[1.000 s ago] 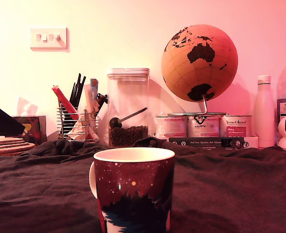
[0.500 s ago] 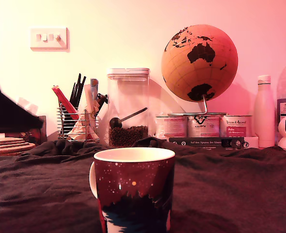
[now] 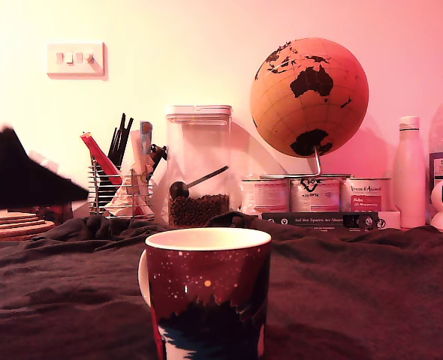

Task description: Pick up the coffee capsules on the table and drop them inside the coffee cup

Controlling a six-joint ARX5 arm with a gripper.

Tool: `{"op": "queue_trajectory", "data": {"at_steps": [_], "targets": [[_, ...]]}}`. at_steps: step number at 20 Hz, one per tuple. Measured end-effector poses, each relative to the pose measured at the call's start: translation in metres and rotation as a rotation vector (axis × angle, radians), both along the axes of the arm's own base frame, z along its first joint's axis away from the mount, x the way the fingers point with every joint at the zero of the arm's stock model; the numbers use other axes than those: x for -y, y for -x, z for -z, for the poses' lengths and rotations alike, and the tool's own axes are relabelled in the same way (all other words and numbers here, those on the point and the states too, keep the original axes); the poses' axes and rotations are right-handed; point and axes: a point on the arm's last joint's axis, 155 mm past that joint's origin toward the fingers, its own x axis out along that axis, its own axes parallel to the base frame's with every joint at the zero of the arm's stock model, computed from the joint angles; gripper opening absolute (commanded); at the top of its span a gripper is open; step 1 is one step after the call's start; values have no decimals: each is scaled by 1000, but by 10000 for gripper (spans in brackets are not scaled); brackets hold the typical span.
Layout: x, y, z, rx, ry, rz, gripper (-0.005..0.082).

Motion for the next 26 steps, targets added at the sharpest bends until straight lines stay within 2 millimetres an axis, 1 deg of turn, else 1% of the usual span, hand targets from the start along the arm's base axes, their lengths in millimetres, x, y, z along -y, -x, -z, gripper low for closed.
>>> {"op": "queue_trajectory", "data": {"at_steps": [3, 6, 7, 10, 12, 16, 22, 26], "targets": [[8, -1, 8, -7, 18, 16, 499], [11, -6, 5, 20, 45, 4, 499], [12, -7, 7, 22, 44, 3, 499], [16, -7, 20, -22, 43, 1, 499], [22, -9, 25, -34, 37, 10, 499], [34, -26, 28, -25, 31, 17, 499], [39, -45, 41, -55, -4, 1, 499], [52, -53, 47, -85, -25, 25, 499]]}}
